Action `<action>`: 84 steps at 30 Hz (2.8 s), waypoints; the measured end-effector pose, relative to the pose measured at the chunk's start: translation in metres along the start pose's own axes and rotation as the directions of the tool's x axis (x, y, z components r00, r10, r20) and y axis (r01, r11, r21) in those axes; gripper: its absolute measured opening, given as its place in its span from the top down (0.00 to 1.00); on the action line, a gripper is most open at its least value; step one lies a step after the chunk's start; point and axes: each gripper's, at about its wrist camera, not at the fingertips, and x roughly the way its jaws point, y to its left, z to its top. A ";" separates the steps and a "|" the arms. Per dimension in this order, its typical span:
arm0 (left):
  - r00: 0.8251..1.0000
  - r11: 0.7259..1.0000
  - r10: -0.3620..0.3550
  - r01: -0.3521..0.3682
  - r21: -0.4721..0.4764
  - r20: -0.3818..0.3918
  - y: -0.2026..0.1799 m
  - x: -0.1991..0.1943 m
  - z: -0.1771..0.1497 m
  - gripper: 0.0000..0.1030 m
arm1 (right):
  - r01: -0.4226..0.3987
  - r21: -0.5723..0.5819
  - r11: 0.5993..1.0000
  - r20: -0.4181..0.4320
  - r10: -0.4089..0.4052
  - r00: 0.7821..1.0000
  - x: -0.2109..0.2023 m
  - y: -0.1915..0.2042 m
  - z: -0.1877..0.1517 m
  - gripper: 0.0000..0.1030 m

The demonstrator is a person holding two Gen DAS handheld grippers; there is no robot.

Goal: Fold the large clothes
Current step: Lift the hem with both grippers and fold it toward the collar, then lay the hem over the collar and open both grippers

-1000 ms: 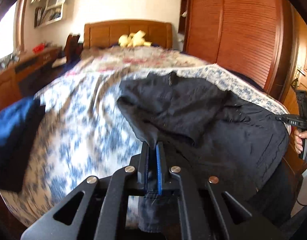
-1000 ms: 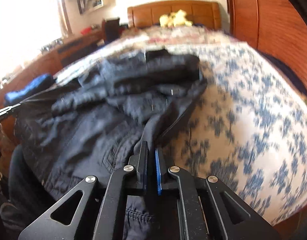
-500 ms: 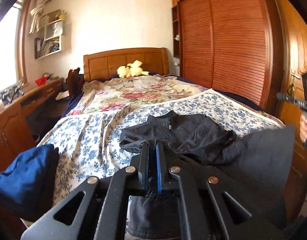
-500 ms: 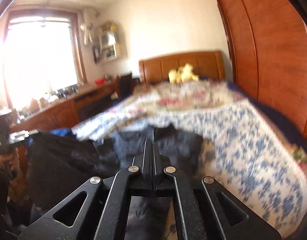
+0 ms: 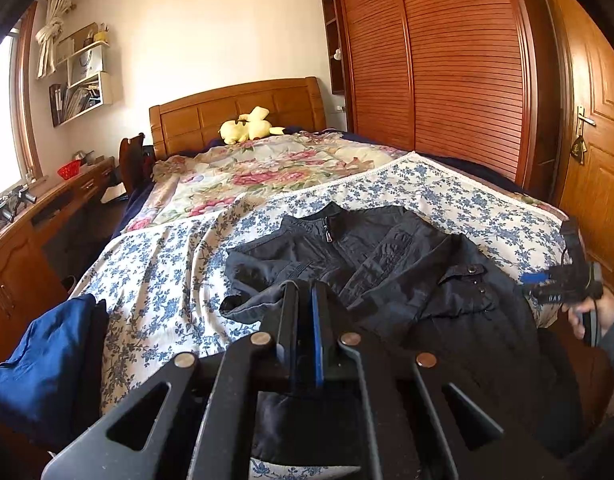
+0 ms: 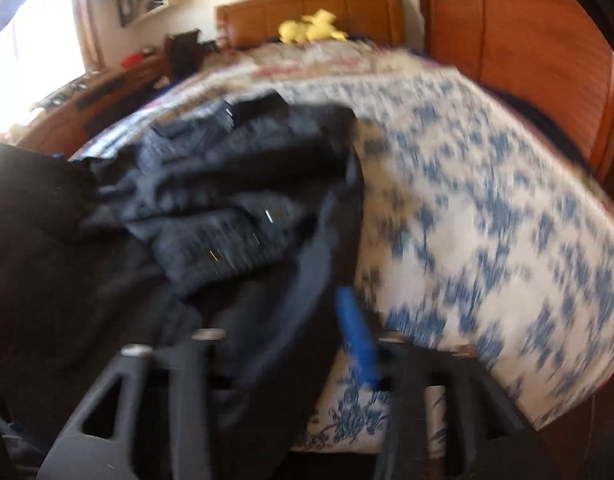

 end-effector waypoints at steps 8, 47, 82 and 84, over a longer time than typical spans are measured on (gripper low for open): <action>1.000 0.999 0.009 -0.010 -0.031 -0.023 0.008 0.004 -0.012 0.96 | -0.020 -0.011 1.000 -0.081 0.019 0.996 0.014 0.003 -0.033 0.51; 0.990 0.989 0.119 -0.125 -0.082 -0.081 0.080 0.146 0.045 0.91 | -0.029 0.090 0.995 0.073 0.023 0.997 0.083 -0.040 0.176 0.68; 0.995 0.986 -0.063 0.051 -0.156 -0.071 0.061 0.179 -0.052 0.79 | -0.087 -0.196 0.977 -0.041 0.081 0.996 0.119 0.060 0.158 0.96; 0.995 0.984 -0.069 0.057 -0.168 -0.067 0.062 0.179 -0.052 0.79 | -0.090 -0.186 0.978 -0.023 0.088 0.996 0.124 0.060 0.173 0.98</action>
